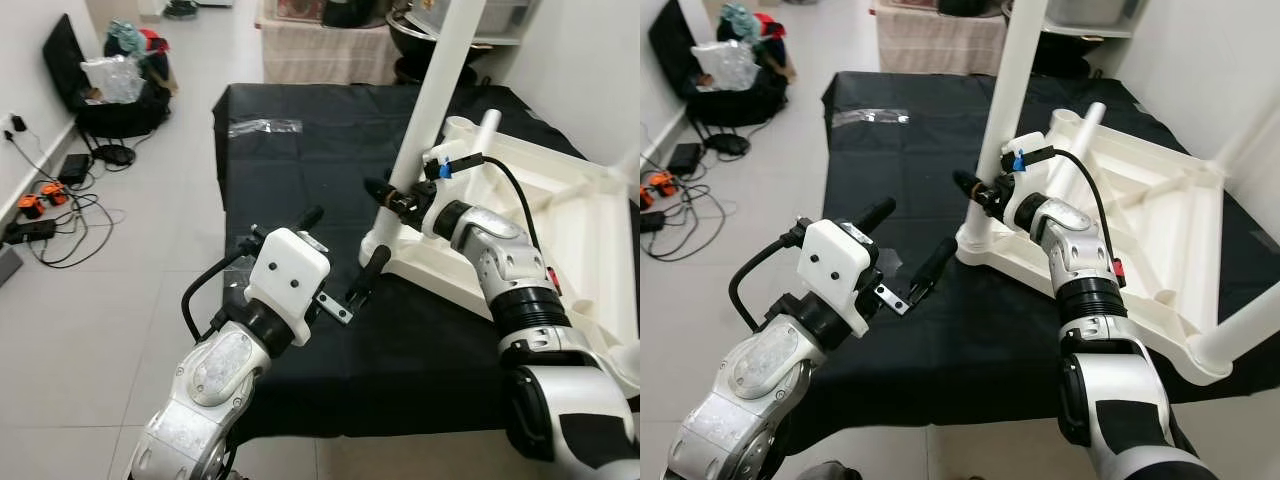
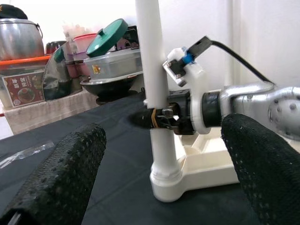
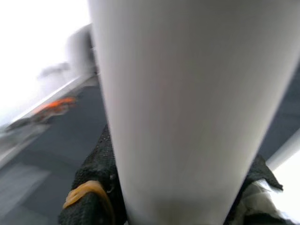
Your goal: Building children table
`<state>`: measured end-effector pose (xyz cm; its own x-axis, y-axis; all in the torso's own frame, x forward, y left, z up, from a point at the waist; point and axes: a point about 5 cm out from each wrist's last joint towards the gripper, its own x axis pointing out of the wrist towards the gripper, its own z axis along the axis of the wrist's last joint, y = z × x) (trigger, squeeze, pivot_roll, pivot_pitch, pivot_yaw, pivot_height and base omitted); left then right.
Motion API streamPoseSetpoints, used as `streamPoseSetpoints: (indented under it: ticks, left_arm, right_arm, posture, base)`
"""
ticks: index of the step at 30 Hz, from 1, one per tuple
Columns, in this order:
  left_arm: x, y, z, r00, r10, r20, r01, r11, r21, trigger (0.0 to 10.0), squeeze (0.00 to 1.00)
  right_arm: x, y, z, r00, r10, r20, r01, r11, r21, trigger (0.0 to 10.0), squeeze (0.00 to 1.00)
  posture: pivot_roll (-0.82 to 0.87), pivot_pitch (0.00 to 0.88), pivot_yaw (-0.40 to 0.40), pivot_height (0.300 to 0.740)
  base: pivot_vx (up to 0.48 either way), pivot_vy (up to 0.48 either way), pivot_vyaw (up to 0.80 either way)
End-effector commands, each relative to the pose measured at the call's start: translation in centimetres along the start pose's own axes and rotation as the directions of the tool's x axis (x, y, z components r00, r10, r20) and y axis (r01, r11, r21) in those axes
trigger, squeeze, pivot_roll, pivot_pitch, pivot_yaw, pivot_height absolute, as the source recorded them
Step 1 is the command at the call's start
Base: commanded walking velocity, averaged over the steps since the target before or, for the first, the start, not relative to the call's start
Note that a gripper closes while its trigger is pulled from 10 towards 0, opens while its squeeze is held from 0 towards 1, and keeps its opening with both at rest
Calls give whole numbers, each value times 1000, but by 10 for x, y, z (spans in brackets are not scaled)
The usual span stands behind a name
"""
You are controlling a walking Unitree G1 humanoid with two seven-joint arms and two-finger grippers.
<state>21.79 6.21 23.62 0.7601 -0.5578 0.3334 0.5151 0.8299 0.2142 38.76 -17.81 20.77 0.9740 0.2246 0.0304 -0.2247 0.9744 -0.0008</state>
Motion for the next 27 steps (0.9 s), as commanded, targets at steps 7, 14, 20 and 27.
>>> streamPoseSetpoints:
  ticks: [7, 14, 20, 27]
  left_arm:
    - [3, -2, 1, 1000, -20, 8, 20, 1000, 2, 10000, 0]
    - [2, -1, 0, 1000, -19, 7, 19, 1000, 4, 10000, 0]
    - [2, -1, 0, 1000, -16, 5, 16, 1000, 3, 10000, 0]
    - [3, 1, 0, 1000, -11, 6, 11, 1000, 6, 10000, 0]
  right_arm:
    - [-47, 3, 9, 779, -626, -11, 626, 779, 36, 0, 0]
    - [-34, 39, 2, 854, -517, -48, 519, 847, 113, 10000, 0]
    - [-26, 48, 7, 958, -286, 2, 285, 954, 91, 10000, 1000]
    - [-21, 24, 6, 988, 145, -61, -140, 987, 80, 10000, 0]
  posture:
    - [76, 78, -90, 740]
    - [75, 80, -90, 740]
    - [69, 86, -89, 740]
    - [66, 87, -89, 740]
  base:
    - [0, 0, 0]
    - [0, 0, 0]
    - [0, 0, 0]
    - [0, 0, 0]
